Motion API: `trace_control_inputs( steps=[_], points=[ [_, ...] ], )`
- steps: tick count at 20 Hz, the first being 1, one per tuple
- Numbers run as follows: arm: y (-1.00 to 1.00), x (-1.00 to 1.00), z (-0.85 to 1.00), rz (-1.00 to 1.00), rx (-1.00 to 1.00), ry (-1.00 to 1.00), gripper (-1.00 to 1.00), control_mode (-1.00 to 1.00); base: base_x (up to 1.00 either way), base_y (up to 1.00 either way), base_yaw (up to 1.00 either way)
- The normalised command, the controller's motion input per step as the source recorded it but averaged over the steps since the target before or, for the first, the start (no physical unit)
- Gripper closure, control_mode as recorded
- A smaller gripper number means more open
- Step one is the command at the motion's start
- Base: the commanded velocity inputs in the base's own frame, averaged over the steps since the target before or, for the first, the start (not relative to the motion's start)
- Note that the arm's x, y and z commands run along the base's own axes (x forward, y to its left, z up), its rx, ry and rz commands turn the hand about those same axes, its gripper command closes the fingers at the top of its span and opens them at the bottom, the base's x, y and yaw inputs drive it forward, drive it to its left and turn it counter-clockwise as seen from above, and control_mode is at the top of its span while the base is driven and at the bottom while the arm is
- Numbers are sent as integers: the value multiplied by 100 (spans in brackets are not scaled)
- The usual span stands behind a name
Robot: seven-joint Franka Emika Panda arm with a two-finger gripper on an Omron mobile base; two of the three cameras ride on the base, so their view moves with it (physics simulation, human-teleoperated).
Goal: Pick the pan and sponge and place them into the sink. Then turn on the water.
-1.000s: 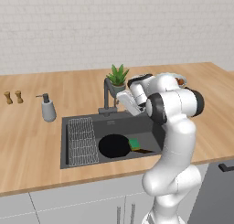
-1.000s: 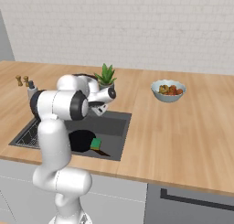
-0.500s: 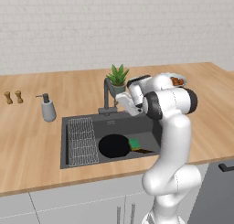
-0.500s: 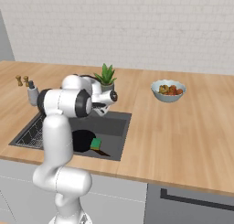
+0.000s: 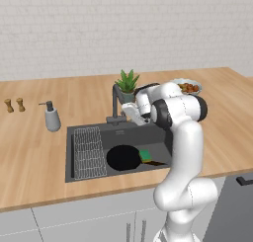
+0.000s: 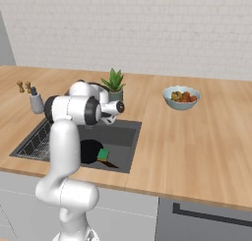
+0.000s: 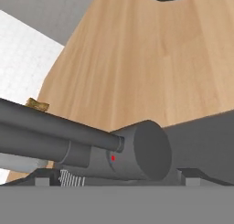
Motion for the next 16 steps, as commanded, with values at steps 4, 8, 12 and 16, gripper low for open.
trace_control_inputs(
  steps=[4, 8, 12, 16],
  points=[
    [1, 33, -16, 0, 1, 0, -100, -100, 0, 0, 0],
    [0, 29, -10, 0, 2, 0, -100, -100, 0, 0, 0],
    [0, 25, -11, 0, 2, 0, -100, -100, 0, 0, 0],
    [0, 9, -4, 0, 0, 0, 100, -100, 0, 0, 0]
  ],
)
